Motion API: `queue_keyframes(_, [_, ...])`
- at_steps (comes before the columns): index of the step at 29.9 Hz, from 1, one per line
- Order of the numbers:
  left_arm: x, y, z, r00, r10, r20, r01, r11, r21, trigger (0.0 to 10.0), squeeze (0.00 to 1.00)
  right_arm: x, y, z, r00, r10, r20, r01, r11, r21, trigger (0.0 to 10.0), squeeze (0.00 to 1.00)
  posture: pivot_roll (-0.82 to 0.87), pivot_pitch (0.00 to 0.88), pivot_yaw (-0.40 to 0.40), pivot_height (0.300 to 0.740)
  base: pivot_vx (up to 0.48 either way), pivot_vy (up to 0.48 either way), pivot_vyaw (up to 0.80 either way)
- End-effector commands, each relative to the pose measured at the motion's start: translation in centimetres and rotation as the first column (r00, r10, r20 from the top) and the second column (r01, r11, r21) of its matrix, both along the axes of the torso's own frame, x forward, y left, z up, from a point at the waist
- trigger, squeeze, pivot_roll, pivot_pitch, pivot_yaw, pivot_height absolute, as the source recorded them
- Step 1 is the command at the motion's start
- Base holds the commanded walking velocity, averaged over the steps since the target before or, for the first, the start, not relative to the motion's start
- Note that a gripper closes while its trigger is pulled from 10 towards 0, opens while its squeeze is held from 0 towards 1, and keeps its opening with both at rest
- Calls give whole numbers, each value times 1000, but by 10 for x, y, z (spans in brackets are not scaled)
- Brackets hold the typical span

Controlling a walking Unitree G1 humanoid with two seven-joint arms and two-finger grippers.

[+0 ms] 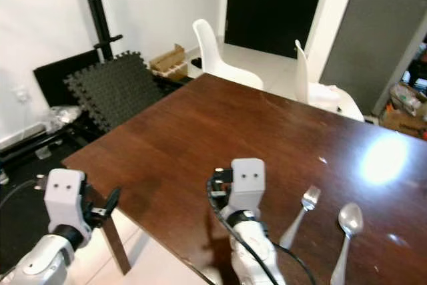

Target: Setting the table

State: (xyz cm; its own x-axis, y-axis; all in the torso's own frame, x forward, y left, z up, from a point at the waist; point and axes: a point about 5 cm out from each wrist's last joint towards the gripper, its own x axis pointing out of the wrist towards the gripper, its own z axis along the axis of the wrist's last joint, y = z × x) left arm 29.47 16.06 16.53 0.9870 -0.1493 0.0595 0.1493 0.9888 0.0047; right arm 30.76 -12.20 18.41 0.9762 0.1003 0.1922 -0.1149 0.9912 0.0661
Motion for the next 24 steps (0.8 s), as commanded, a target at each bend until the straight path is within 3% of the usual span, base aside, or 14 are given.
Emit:
queue_keyframes(1, [-2,5,-6,999,20,-26,-20,1000,8,10000,0,-2,6,-5,1000,25,-15,-25,1000,12,10000,0,35,118,64,740,0,0,781])
queue_keyframes(24, [-3,5,-9,999,28,-46,-27,999,24,10000,0,-3,10,-5,999,47,-14,-47,999,14,10000,0,38,118,66,740,0,0,786])
